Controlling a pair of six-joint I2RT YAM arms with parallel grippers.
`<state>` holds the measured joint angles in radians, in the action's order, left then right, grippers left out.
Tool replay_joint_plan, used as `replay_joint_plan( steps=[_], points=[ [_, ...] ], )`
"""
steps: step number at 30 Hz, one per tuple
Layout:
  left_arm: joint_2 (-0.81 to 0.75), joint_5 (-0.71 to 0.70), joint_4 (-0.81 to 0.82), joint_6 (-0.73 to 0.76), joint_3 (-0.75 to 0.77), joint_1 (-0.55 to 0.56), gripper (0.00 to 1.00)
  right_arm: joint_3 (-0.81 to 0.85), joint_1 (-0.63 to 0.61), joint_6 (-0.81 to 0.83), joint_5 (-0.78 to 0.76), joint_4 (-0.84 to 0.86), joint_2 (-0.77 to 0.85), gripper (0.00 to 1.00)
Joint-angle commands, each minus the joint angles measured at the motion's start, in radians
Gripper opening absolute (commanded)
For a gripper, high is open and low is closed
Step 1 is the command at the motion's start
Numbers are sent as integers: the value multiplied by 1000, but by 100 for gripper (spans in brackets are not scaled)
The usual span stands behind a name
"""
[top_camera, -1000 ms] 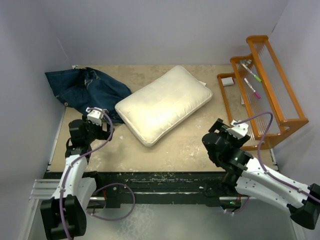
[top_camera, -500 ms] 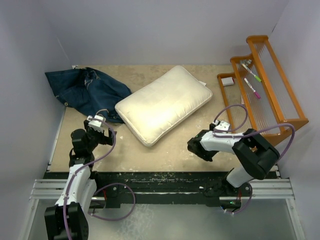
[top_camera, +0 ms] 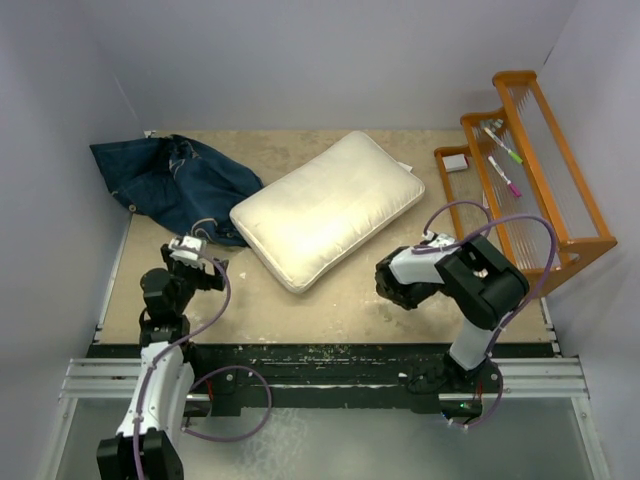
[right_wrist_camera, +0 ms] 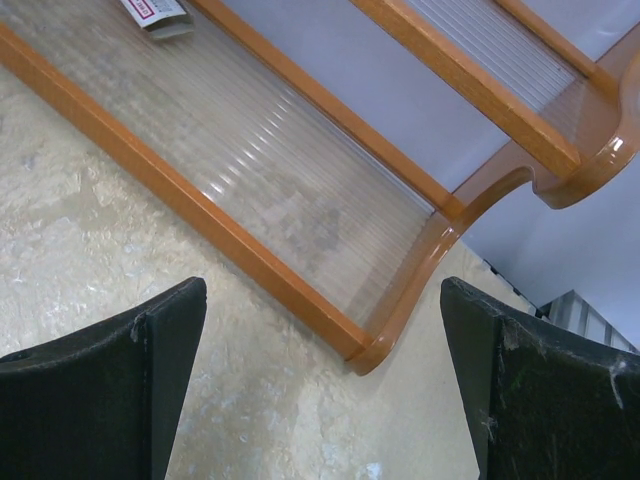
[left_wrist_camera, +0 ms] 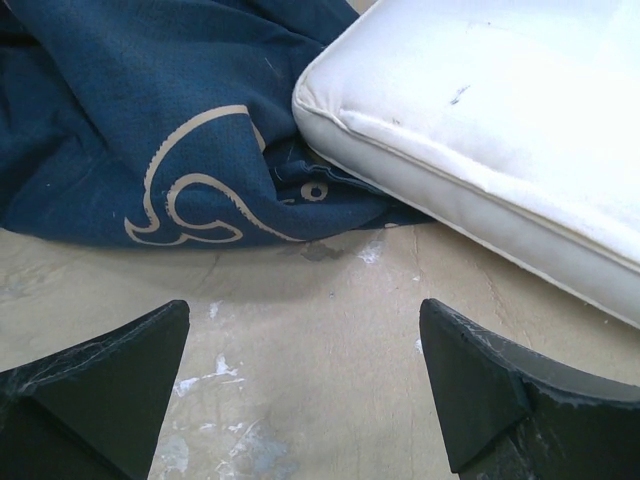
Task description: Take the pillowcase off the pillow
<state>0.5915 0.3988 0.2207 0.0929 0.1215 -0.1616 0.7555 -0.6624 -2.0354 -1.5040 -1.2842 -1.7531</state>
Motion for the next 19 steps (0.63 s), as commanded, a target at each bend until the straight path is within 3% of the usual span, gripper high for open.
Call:
replay_joint_plan(
  steps=[1,4,8,12,19],
  points=[
    [-141,-27,49,-34,-82,-4,99,-12,-18,-159,-55,-48,48,100],
    [-205,18,-3,-12,-82,-4,99,-47,-69,-155,-69,-28,77,100],
    [-126,40,28,-3,-67,-4,99,-54,-70,-179,-59,-34,84,100],
    [-178,35,9,-9,-78,-4,99,-68,-66,-184,-39,-18,110,100],
    [-134,6,27,-16,-69,-4,99,-67,-65,-195,-48,-29,104,100]
  ],
)
